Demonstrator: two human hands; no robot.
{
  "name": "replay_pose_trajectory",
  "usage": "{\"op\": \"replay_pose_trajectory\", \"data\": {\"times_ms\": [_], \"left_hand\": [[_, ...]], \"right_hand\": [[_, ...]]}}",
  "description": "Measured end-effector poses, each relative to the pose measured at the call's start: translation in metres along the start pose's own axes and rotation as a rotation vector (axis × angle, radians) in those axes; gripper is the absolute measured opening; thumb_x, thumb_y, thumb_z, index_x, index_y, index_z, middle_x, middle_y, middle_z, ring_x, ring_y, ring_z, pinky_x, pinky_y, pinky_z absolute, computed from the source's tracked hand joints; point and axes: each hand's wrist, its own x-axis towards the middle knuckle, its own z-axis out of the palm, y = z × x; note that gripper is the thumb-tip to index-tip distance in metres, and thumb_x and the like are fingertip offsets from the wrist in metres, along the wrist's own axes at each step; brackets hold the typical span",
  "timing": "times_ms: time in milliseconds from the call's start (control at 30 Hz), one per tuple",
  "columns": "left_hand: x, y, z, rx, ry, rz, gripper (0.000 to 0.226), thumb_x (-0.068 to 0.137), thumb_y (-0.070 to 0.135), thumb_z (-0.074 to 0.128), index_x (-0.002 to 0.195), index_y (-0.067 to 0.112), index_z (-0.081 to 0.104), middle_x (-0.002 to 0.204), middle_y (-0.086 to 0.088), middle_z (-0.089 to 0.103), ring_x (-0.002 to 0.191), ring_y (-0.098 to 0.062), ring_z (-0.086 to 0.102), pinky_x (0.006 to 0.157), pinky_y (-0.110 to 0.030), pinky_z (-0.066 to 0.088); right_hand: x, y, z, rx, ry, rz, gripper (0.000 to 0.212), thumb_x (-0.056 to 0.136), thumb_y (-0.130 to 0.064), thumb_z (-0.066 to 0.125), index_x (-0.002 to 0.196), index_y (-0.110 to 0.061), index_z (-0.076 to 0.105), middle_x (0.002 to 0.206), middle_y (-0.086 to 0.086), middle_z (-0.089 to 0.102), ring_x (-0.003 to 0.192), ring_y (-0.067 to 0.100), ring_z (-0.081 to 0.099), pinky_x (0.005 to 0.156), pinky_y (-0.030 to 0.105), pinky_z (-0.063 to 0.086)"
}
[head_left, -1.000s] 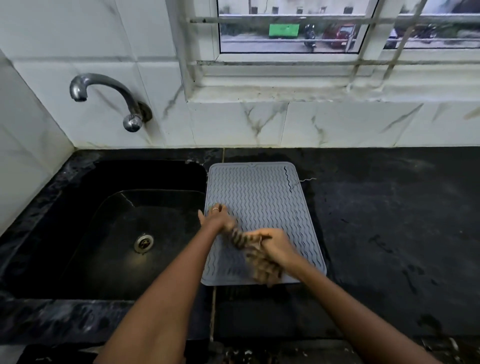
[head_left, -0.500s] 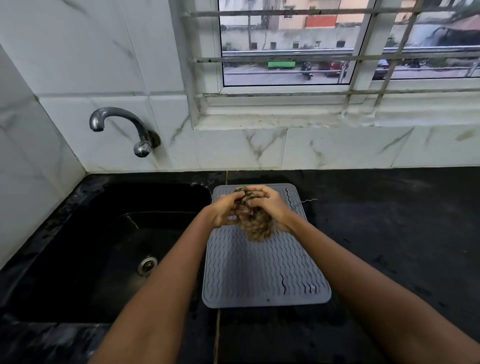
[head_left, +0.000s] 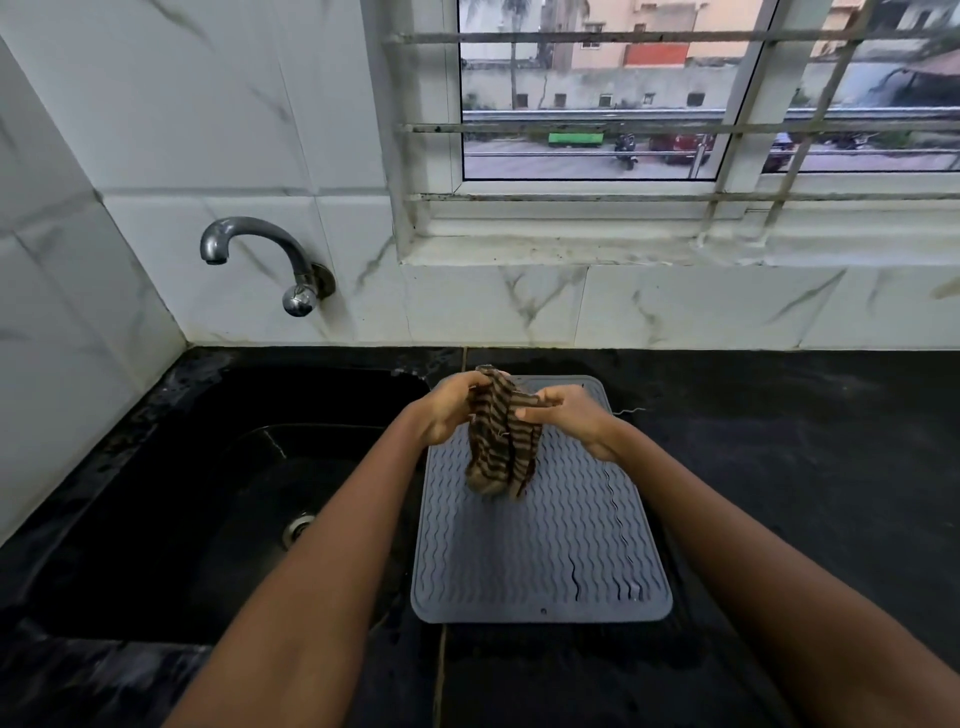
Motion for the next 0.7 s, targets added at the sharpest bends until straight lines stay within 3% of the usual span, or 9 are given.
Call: {"op": "replay_pose_trajectory", "data": {"times_ms": [33, 133, 200, 267, 333, 400, 500, 600, 700], "left_hand": [[0.000, 0.000, 0.001, -0.045, 0.009, 0.000, 0.041, 0.100, 0.019, 0.027, 0.124, 0.008, 0.059, 0.102, -0.007, 0.063, 0.091, -0.017, 0.056, 0.088, -0.032, 0.039], [-0.002, 0.004, 0.007, -0.159, -0.030, -0.028, 0.040, 0.098, 0.036, 0.030, 0.109, 0.013, 0.061, 0.094, -0.004, 0.062, 0.088, -0.016, 0.055, 0.078, -0.030, 0.041], [-0.005, 0.008, 0.011, -0.171, -0.087, -0.042, 0.050, 0.094, 0.051, 0.043, 0.117, 0.011, 0.060, 0.105, -0.007, 0.067, 0.100, -0.021, 0.061, 0.083, -0.034, 0.046], [-0.005, 0.009, 0.013, -0.132, -0.135, -0.027, 0.048, 0.091, 0.041, 0.058, 0.124, 0.006, 0.058, 0.124, -0.017, 0.063, 0.114, -0.028, 0.060, 0.092, -0.038, 0.047], [-0.006, 0.009, 0.012, -0.143, -0.104, 0.004, 0.040, 0.089, 0.017, 0.064, 0.126, 0.006, 0.055, 0.131, -0.019, 0.059, 0.118, -0.029, 0.057, 0.096, -0.039, 0.047], [-0.006, 0.009, 0.009, -0.200, -0.070, 0.015, 0.035, 0.089, 0.000, 0.058, 0.123, 0.006, 0.054, 0.125, -0.016, 0.060, 0.114, -0.027, 0.058, 0.094, -0.036, 0.049], [-0.010, 0.010, 0.000, -0.216, -0.178, -0.025, 0.026, 0.092, -0.007, 0.049, 0.112, 0.006, 0.059, 0.110, -0.011, 0.066, 0.100, -0.021, 0.064, 0.087, -0.032, 0.054], [-0.020, 0.017, -0.009, -0.166, -0.303, -0.069, 0.022, 0.092, -0.001, 0.050, 0.109, 0.005, 0.062, 0.102, -0.009, 0.072, 0.091, -0.017, 0.071, 0.077, -0.028, 0.060], [-0.023, 0.025, -0.014, -0.415, -0.320, 0.033, 0.037, 0.092, 0.032, 0.054, 0.117, 0.005, 0.060, 0.112, -0.012, 0.068, 0.095, -0.020, 0.070, 0.085, -0.033, 0.058]], "right_hand": [[0.000, -0.001, 0.000, 0.024, 0.003, -0.004, 0.021, 0.085, -0.017, 0.067, 0.099, -0.001, 0.065, 0.095, 0.007, 0.066, 0.092, 0.015, 0.058, 0.075, 0.024, 0.042], [-0.001, -0.004, 0.001, 0.139, 0.023, -0.001, 0.025, 0.088, -0.017, 0.062, 0.106, 0.000, 0.060, 0.106, 0.018, 0.065, 0.104, 0.026, 0.058, 0.095, 0.042, 0.044], [-0.001, -0.006, 0.004, 0.176, 0.056, -0.032, 0.016, 0.089, -0.018, 0.060, 0.100, -0.006, 0.058, 0.097, 0.013, 0.065, 0.097, 0.024, 0.061, 0.091, 0.041, 0.049], [-0.001, -0.010, 0.003, 0.170, 0.122, -0.086, 0.013, 0.090, -0.019, 0.061, 0.096, -0.009, 0.056, 0.091, 0.008, 0.066, 0.088, 0.020, 0.063, 0.078, 0.034, 0.052], [-0.001, -0.012, -0.002, 0.159, 0.178, -0.136, 0.018, 0.090, -0.020, 0.062, 0.100, -0.007, 0.055, 0.095, 0.012, 0.066, 0.090, 0.023, 0.063, 0.080, 0.037, 0.053], [-0.003, -0.016, -0.008, 0.095, 0.221, -0.164, 0.028, 0.090, -0.024, 0.061, 0.109, -0.004, 0.054, 0.107, 0.017, 0.064, 0.101, 0.029, 0.062, 0.091, 0.043, 0.051], [-0.006, -0.023, -0.018, 0.015, 0.206, -0.171, 0.028, 0.092, -0.026, 0.059, 0.111, -0.006, 0.053, 0.111, 0.019, 0.063, 0.104, 0.031, 0.061, 0.094, 0.046, 0.050], [-0.010, -0.031, -0.027, 0.058, 0.084, -0.136, 0.016, 0.092, -0.020, 0.058, 0.102, -0.008, 0.054, 0.099, 0.014, 0.064, 0.093, 0.026, 0.063, 0.086, 0.038, 0.051], [-0.009, -0.040, -0.033, 0.505, 0.065, -0.124, 0.030, 0.092, -0.013, 0.057, 0.119, 0.001, 0.053, 0.103, 0.012, 0.063, 0.095, 0.021, 0.063, 0.089, 0.034, 0.051]]}}
